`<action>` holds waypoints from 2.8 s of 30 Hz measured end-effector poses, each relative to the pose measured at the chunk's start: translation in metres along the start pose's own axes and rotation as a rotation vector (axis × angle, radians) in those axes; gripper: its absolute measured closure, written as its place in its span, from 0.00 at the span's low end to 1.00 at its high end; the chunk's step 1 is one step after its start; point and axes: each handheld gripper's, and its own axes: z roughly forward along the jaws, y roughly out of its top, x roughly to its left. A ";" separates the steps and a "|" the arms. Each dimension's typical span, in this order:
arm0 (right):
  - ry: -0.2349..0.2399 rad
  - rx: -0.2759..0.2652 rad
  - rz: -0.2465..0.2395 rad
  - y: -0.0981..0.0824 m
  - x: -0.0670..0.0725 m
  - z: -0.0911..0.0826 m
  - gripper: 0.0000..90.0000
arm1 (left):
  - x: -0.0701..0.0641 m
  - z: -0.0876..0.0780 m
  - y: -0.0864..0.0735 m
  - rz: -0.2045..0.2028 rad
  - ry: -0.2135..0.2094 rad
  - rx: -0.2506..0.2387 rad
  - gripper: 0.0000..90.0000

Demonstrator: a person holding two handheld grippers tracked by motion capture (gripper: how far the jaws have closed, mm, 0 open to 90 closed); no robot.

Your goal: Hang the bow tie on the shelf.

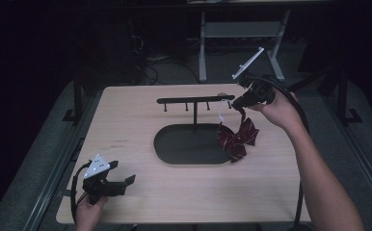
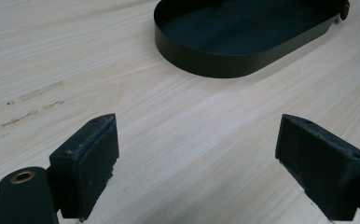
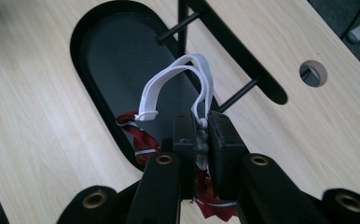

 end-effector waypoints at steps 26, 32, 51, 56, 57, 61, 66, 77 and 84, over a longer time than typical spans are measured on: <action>0.000 0.033 0.102 -0.002 -0.032 0.024 0.90 | 0.000 0.000 0.000 -0.005 -0.005 -0.003 0.15; -0.005 0.031 0.105 -0.003 -0.032 0.027 0.90 | 0.001 0.000 0.000 -0.002 -0.003 -0.002 0.15; -0.012 0.039 0.131 -0.009 -0.035 0.035 0.81 | 0.000 0.000 0.000 -0.004 -0.005 0.003 0.15; -0.013 0.040 0.131 -0.009 -0.035 0.035 0.79 | 0.000 -0.001 0.000 -0.005 -0.004 0.002 0.15; -0.013 0.040 0.132 -0.009 -0.035 0.036 0.79 | 0.000 -0.001 0.000 -0.004 -0.004 0.001 0.15; -0.018 0.037 0.134 -0.009 -0.035 0.036 0.78 | 0.000 -0.001 0.000 -0.005 -0.005 0.000 0.15; -0.013 0.032 0.142 -0.009 -0.036 0.036 0.76 | 0.000 -0.001 0.000 -0.003 -0.003 -0.001 0.15; -0.015 0.021 0.137 -0.010 -0.035 0.034 0.76 | 0.000 -0.001 0.000 -0.005 -0.002 -0.002 0.15; -0.009 0.015 0.127 -0.010 -0.033 0.034 0.77 | 0.001 -0.001 0.000 -0.003 -0.001 -0.002 0.15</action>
